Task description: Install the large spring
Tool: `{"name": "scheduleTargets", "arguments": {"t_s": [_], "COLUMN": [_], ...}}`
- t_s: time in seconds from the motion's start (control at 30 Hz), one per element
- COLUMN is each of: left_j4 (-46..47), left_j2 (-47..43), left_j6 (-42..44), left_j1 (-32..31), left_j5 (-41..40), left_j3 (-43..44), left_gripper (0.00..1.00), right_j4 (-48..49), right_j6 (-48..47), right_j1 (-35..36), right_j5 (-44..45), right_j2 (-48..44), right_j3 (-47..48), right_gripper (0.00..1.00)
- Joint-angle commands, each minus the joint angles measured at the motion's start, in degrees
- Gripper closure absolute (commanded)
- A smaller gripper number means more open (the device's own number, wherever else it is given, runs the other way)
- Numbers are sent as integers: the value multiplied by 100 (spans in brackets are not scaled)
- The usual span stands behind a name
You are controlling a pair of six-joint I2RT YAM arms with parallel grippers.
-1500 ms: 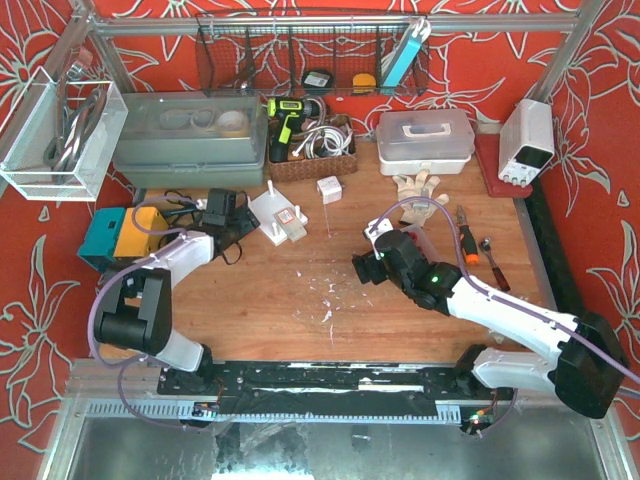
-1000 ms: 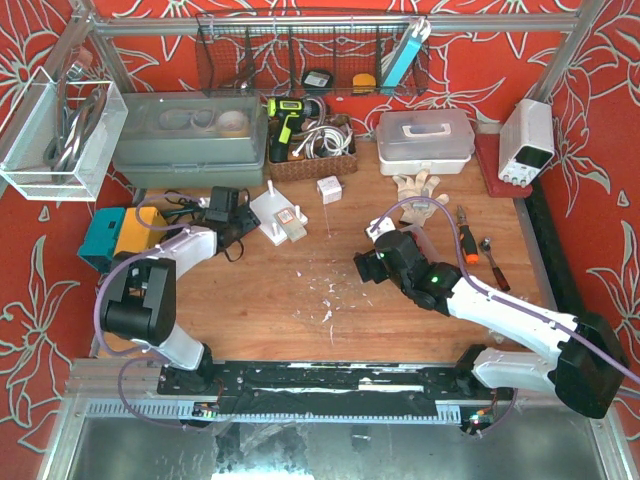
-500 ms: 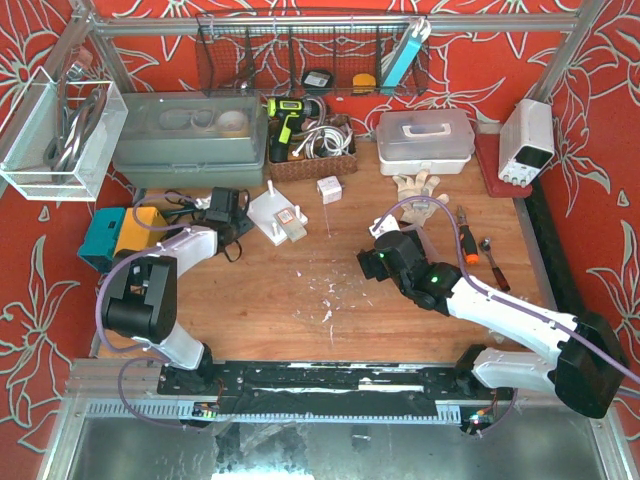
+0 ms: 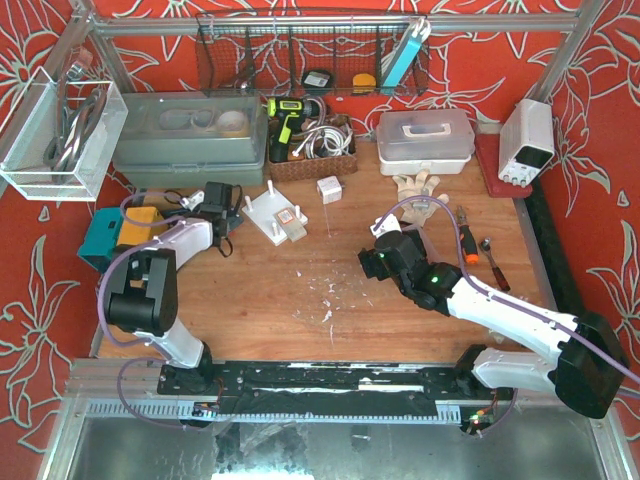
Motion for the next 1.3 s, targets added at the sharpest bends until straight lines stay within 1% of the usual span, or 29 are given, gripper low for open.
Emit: {"name": "scheduleTargets", "arguments": {"t_s": [0.0, 0.07, 0.13, 0.23, 0.33, 0.43, 0.57, 0.7, 0.77, 0.87, 1.0, 1.17, 1.2, 1.27], "left_j4": [-431, -473, -465, -366, -290, -315, -403, -659, -725, -927, -1255, -1405, -1508, -2040], "left_j2": [-208, -422, -688, -1099, -1485, -1844, -2254, -2531, -2561, -2286, -1606, -769, -573, -109], "left_j6": [-127, -100, -76, 42, 98, 264, 381, -169, -515, -968, -1306, -1572, -1678, -1996], "left_j1": [35, 35, 27, 26, -98, -536, -1283, -2188, -2587, -3070, -3533, -3699, -3703, -3702], "left_j5": [-467, -472, -416, 111, 587, 516, 485, 50, -189, -414, -658, -710, -734, -869], "left_j3": [130, 97, 18, -90, -217, -300, -411, -539, -580, -384, 133, 585, 710, 1098], "left_gripper": [7, 2, 1, 1, 5, 13, 28, 35, 36, 35, 34, 27, 24, 20], "right_j4": [-68, -66, -65, -36, -1, 137, 596, 802, 825, 823, 755, 690, 661, 634], "right_j6": [92, 91, 91, 91, 87, 24, -78, -102, -93, -74, -54, 15, 32, 52], "right_j1": [43, 42, 42, 40, 38, 37, 41, 43, 39, 43, 39, 38, 39, 39], "right_j5": [173, 173, 177, 190, 148, -144, -759, -911, -806, -620, -413, -51, 25, 151], "right_j2": [-39, -39, -50, -87, -102, -191, -481, -750, -858, -936, -920, -1003, -1024, -1079], "right_j3": [-54, -60, -64, -96, -117, -193, -434, -606, -664, -710, -697, -729, -730, -750], "right_gripper": [1, 1, 1, 1, 1, 1, 1, 1, 1, 1, 1, 1, 1, 1]}}
